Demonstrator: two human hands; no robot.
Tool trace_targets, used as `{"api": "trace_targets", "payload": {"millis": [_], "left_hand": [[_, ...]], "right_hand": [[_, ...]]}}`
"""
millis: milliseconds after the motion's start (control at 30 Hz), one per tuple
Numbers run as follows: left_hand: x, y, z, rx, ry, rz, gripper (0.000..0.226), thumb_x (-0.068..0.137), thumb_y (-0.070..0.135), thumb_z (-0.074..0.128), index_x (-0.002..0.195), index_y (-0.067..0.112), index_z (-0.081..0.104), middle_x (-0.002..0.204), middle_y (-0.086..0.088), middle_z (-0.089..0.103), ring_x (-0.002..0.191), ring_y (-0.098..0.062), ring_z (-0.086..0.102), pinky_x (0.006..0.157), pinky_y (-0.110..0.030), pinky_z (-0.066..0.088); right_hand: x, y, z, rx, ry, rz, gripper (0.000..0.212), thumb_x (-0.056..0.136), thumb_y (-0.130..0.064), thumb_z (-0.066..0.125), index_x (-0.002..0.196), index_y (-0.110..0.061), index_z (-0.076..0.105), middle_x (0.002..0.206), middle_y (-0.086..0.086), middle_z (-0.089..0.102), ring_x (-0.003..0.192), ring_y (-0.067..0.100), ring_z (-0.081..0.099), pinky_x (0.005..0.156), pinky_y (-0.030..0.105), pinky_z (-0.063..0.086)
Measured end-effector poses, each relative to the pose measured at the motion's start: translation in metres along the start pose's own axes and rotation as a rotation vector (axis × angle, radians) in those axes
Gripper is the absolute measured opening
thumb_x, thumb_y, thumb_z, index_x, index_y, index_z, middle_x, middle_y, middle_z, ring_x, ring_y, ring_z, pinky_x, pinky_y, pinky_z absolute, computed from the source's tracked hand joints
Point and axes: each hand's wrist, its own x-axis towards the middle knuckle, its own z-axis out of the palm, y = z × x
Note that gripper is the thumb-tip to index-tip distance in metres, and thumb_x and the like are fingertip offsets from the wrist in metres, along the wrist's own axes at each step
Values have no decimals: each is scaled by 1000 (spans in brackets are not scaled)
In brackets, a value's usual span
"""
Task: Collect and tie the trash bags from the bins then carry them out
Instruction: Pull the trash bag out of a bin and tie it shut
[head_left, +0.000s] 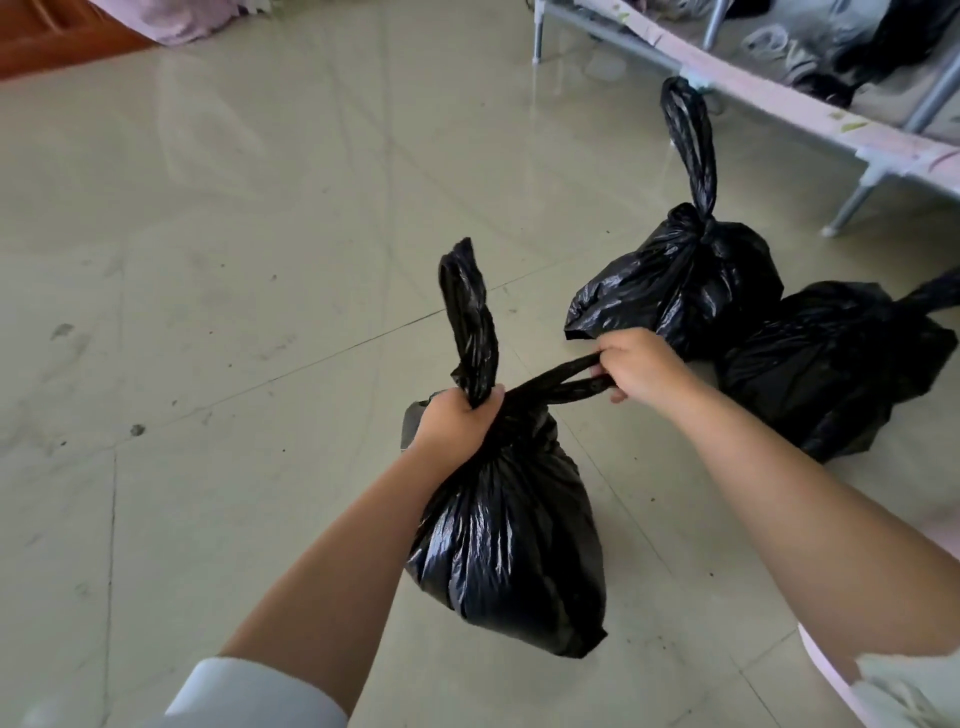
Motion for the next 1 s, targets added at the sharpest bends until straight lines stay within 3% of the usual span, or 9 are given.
{"api": "trace_targets", "payload": {"millis": [67,133,233,300,367,500,633,833,1000], "left_hand": [[4,0,-3,-141,17,-17,35,93,32,50,63,17,46,66,2,49,81,-18,50,69,-27,38],[6,2,-6,-215,-1,-1,26,93,32,50,75,13,51,75,-1,54,79,-17,53,71,-28,42],[6,6,-13,-329,-144,42,32,97,27,44,67,16,47,48,5,50,40,-4,44,50,-22,36],[8,4,-19,-467,-272,1,25,99,22,39,79,21,53,39,7,52,28,-2,41,38,-16,35],[10,-3,-24,-580,-370,-112,19,100,21,36,94,22,54,43,5,62,30,-4,51,32,-10,34],[9,-11,-27,-730,-421,-363,31,100,23,32,83,11,55,50,1,70,35,-4,59,33,-12,28],[14,-10,-29,-800,-360,-531,29,100,21,34,77,14,51,47,-1,69,25,-2,48,30,-8,22],[12,0,-21,-756,-301,-538,31,97,15,43,66,18,48,35,5,60,19,2,37,25,-8,17],[8,-4,-10,-815,-284,-488,27,87,3,58,61,10,53,31,6,53,19,0,34,26,-8,30]], "right_hand": [[-4,-20,-6,311,-11,56,37,85,8,28,65,-9,54,66,3,56,33,12,48,39,21,48],[-8,-38,-11,492,-41,61,37,86,10,28,66,-9,51,67,6,54,24,10,46,37,20,50],[-14,-46,-15,773,-96,110,35,87,12,24,68,-6,47,66,10,49,24,12,51,36,22,53],[-17,-41,-15,873,-156,134,34,88,12,23,69,-4,47,65,10,50,26,13,55,36,23,53],[-22,-36,-12,853,-259,135,35,87,12,23,73,-3,50,57,9,56,29,13,57,38,23,54],[-30,-31,0,769,-457,80,42,83,17,22,82,-4,59,63,13,55,33,17,59,43,26,57],[-29,-14,8,634,-558,68,58,79,20,20,59,-4,69,49,11,61,33,21,60,42,28,57],[-32,13,18,551,-865,207,69,82,21,15,53,-5,73,45,14,64,39,23,65,44,28,58],[-31,30,22,539,-963,322,68,84,21,18,60,-7,75,53,12,68,50,25,70,51,31,60]]}}
